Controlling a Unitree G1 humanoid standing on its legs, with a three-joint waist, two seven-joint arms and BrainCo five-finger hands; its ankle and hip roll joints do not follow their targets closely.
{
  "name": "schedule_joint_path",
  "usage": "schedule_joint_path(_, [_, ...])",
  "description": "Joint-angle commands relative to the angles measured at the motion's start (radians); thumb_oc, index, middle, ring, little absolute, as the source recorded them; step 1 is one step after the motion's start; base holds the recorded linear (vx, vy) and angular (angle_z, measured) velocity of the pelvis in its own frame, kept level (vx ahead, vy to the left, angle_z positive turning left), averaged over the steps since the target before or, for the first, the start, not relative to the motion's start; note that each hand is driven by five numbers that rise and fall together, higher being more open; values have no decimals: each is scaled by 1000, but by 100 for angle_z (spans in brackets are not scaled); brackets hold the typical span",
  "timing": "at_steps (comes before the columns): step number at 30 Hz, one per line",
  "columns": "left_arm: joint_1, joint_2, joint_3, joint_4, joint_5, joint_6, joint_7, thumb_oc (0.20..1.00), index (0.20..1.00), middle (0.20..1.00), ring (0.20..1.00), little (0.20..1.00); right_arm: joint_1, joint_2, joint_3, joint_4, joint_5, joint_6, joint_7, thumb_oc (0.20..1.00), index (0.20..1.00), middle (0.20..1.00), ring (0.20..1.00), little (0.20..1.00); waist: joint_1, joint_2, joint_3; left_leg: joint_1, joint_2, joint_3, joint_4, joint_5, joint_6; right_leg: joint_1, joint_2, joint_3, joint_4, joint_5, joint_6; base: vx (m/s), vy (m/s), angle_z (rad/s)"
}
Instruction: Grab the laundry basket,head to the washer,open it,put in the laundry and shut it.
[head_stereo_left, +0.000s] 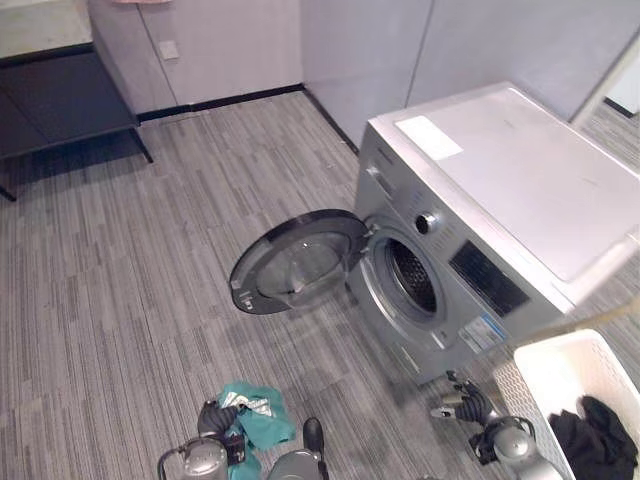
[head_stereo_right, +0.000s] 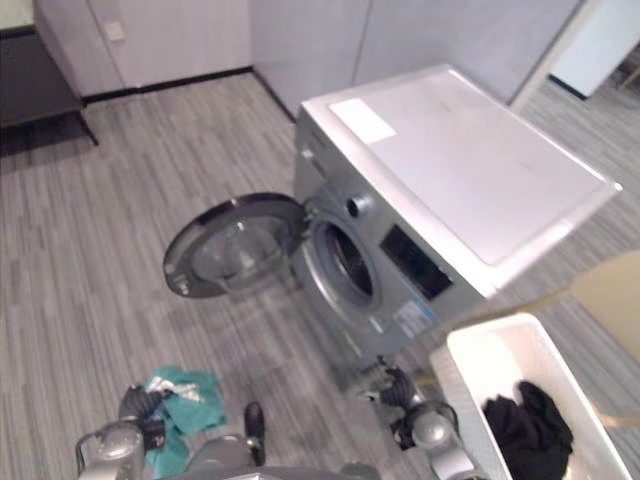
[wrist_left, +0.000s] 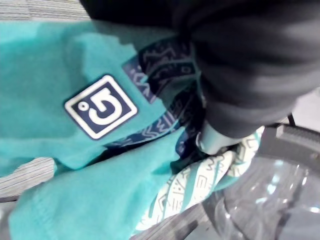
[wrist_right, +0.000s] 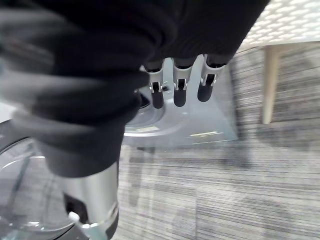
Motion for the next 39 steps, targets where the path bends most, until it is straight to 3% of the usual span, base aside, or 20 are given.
schedule_joint_path(1, [0,43,36,-98,-7,-44,24,200,200,200,200,200,-74,2,-23,-56,-19,-34,-13,1000,1000,1000,1000,1000,18,6,86,13,43,-57,-1,-80,-18,38,182,85,-133,67,-1,99,32,84])
schedule_joint_path(3, [-15,41,5,-96,4,-40,13,200,200,200,200,200,-81,-5,-14,-60,-8,-33,-11,1000,1000,1000,1000,1000,-13,13,109,77,26,-104,-18,-98,-21,-19,230,98,-265,54,-18,362,-24,83])
schedule_joint_path(6, [-20,34,-21,-100,33,-36,-3,200,200,200,200,200,-68,-7,-7,-38,-33,-27,-9,1000,1000,1000,1000,1000,-17,-6,106,109,5,-124,13,-140,-23,0,226,67,-368,81,-20,281,-113,35])
schedule_joint_path(8, [-17,30,-43,-105,60,-34,-20,200,200,200,200,200,-57,-11,-15,-34,-36,-30,-10,1000,1000,1000,1000,1000,-26,-9,91,113,1,-126,18,-143,-34,23,240,84,-416,83,-24,175,-151,50])
schedule_joint_path(10, [-21,27,-101,-122,117,-23,-66,200,200,200,200,200,-42,-21,-31,-5,-34,-34,-12,1000,1000,1000,1000,1000,-50,-24,71,105,28,-110,101,-173,-73,100,265,121,-517,98,-40,199,-177,41])
schedule_joint_path(11, [-18,24,-121,-124,136,-20,-74,200,200,200,200,200,-37,-29,-24,-7,-33,-33,-7,1000,1000,1000,1000,1000,-50,-27,71,90,37,-136,181,-190,-78,119,281,161,-521,90,-59,143,-92,26])
schedule_joint_path(13, [-22,17,-141,-130,139,-23,-77,200,200,200,200,200,-41,-36,-16,-1,-31,-36,-3,1000,1000,1000,1000,1000,-42,-24,77,51,4,-224,216,-189,-78,121,293,205,-528,86,-67,94,9,-86])
schedule_joint_path(14, [-34,12,-158,-128,145,-23,-80,200,200,200,200,200,-45,-39,-20,14,-28,-38,-2,1000,1000,1000,1000,1000,-44,-20,76,24,-21,-300,184,-180,-83,127,301,243,-537,86,-66,129,52,-196])
schedule_joint_path(16, [-58,13,-173,-121,147,-26,-71,200,200,200,200,200,-53,-40,-23,36,-19,-40,-9,1000,1000,1000,1000,1000,-45,-17,74,-9,-50,-372,156,-147,-91,127,312,281,-532,85,-64,106,54,-151])
schedule_joint_path(17, [-58,13,-173,-121,147,-26,-71,200,200,200,200,200,-53,-40,-23,36,-19,-40,-9,1000,1000,1000,1000,1000,-45,-17,74,-9,-50,-371,156,-147,-91,127,312,281,-532,85,-64,73,67,-92])
schedule_joint_path(18, [-66,14,-183,-129,147,-27,-66,200,200,200,200,200,-57,-46,-26,48,-13,-40,-11,1000,1000,1000,1000,1000,-47,-7,75,-30,-65,-416,136,-122,-97,125,329,323,-520,77,-64,133,151,-79])
schedule_joint_path(25, [-131,47,-197,-109,159,-38,-47,200,200,200,200,200,-101,-17,-9,101,-28,-28,-21,1000,1000,1000,1000,1000,-94,14,88,16,-7,-233,38,-107,-55,-16,341,457,-407,102,-29,-37,157,-138])
schedule_joint_path(26, [-144,50,-198,-100,157,-39,-41,200,200,200,200,200,-113,-14,-3,107,-35,-25,-22,1000,1000,1000,1000,1000,-92,16,95,12,4,-206,36,-108,-52,-46,337,442,-388,110,-25,-205,68,-147])
schedule_joint_path(28, [-164,57,-193,-102,144,-46,-30,200,200,200,200,200,-127,-4,-10,112,-34,-30,-28,1000,1000,1000,1000,1000,-80,31,108,0,32,-153,35,-105,-48,-78,286,296,-339,95,-21,-166,40,-158])
schedule_joint_path(30, [-150,57,-178,-119,142,-47,-26,200,200,200,200,200,-124,8,-16,126,-39,-36,-28,1000,1000,1000,1000,1000,-73,52,109,15,60,-86,34,-104,-37,-46,232,150,-238,33,-40,-102,19,-147])
schedule_joint_path(31, [-145,55,-170,-119,140,-50,-25,200,200,200,200,200,-118,8,-21,126,-40,-40,-28,1000,1000,1000,1000,1000,-67,55,105,14,66,-65,37,-104,-37,-21,220,131,-227,24,-37,-90,-65,-73])
schedule_joint_path(32, [-131,51,-160,-127,135,-53,-24,200,200,200,200,200,-105,12,-30,130,-41,-39,-26,1000,1000,1000,1000,1000,-54,42,99,6,63,-33,45,-97,-46,40,222,138,-298,23,-32,-120,-146,-96])
schedule_joint_path(34, [-153,49,-154,-146,101,-60,-7,200,200,200,200,200,-106,2,-54,136,-8,-37,-50,1000,1000,1000,1000,1000,-37,22,128,-123,93,-27,143,-69,-72,26,250,167,-398,21,-50,-297,-288,-92])
schedule_joint_path(36, [-197,40,-171,-152,74,-66,13,200,200,200,200,200,-125,-11,-66,145,18,-37,-74,1000,1000,1000,1000,1000,-34,27,173,-200,92,-96,188,-47,-96,-26,262,166,-397,31,-63,-320,-167,-16])
schedule_joint_path(39, [-249,29,-193,-163,61,-75,31,200,200,200,200,200,-147,-18,-81,163,40,-45,-104,1000,1000,1000,1000,1000,-49,32,197,-247,27,-213,255,-97,-94,-114,259,154,-364,46,-69,-245,-47,7])
